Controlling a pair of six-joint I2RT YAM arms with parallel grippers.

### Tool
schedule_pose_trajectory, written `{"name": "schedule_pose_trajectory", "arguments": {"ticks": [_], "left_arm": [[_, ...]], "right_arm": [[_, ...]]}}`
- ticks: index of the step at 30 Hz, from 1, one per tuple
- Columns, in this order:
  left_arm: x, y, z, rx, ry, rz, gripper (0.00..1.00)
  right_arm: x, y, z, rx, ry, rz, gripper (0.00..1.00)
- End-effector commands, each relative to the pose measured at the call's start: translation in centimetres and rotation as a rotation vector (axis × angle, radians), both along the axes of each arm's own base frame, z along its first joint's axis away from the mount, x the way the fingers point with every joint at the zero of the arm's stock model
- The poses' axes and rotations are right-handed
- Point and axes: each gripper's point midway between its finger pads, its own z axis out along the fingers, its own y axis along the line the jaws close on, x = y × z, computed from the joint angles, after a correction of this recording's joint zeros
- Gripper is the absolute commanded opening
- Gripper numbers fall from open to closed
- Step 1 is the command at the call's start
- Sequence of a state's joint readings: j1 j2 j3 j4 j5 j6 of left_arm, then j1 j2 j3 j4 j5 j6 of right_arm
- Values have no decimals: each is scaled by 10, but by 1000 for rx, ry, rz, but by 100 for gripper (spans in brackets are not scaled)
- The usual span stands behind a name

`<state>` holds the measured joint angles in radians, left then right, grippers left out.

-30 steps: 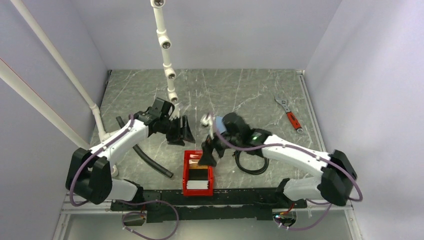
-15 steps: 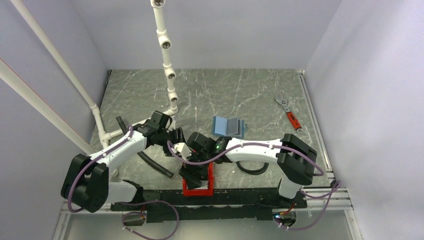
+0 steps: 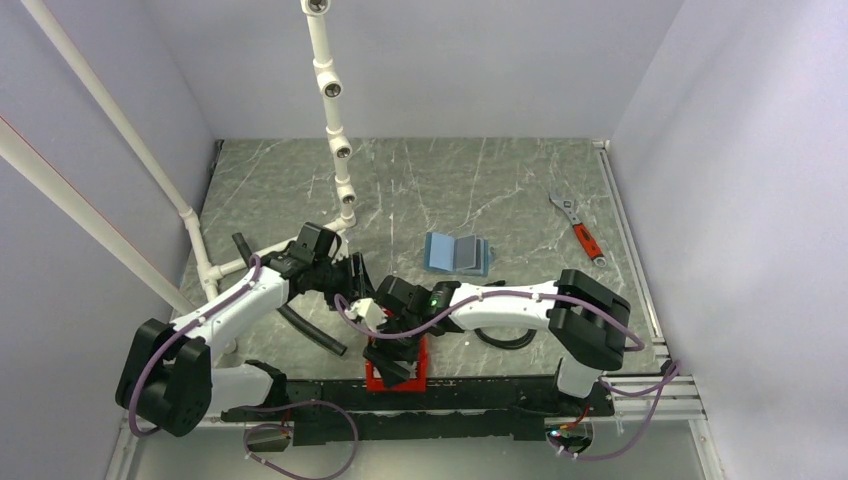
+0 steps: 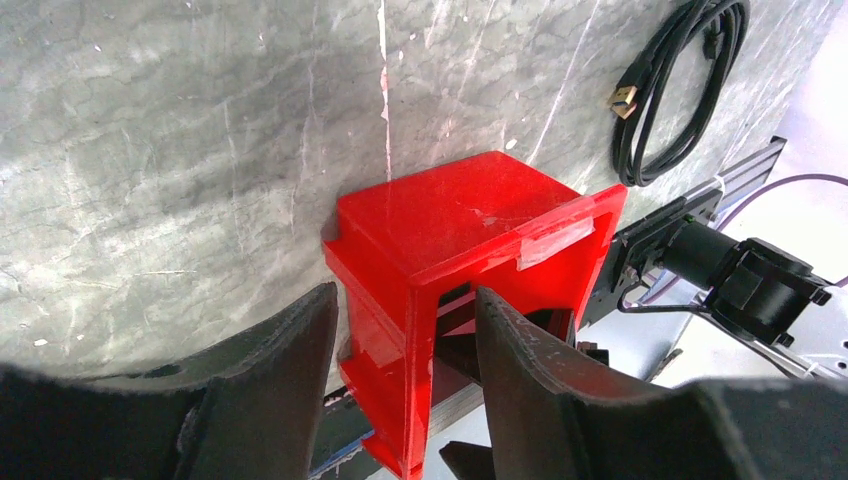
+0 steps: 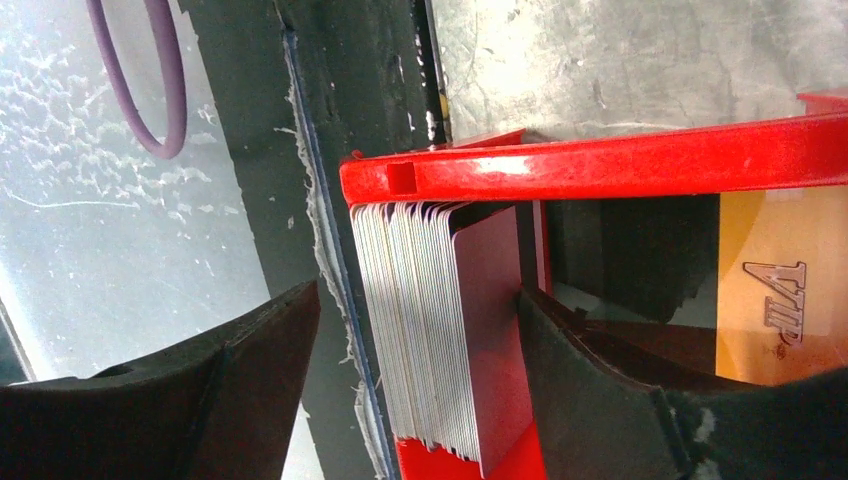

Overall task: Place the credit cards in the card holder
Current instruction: Pick up the credit card from the storage box.

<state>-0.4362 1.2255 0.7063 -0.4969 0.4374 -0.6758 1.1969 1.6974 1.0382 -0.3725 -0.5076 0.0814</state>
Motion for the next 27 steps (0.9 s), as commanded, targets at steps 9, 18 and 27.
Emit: {"name": "schedule_pose_trajectory", "arguments": {"ticks": [9,18,27], "left_arm": [[9,1,2,15,-36,17,58],[11,0,-1,22,-28,10,58],[19,-2,2,30,-36,8,58]], "right_arm": [[-6,3,29,116,21,22,53],[-6,-3,40,138,24,27,37],[6,-2,47,159,-56,5,5]]}}
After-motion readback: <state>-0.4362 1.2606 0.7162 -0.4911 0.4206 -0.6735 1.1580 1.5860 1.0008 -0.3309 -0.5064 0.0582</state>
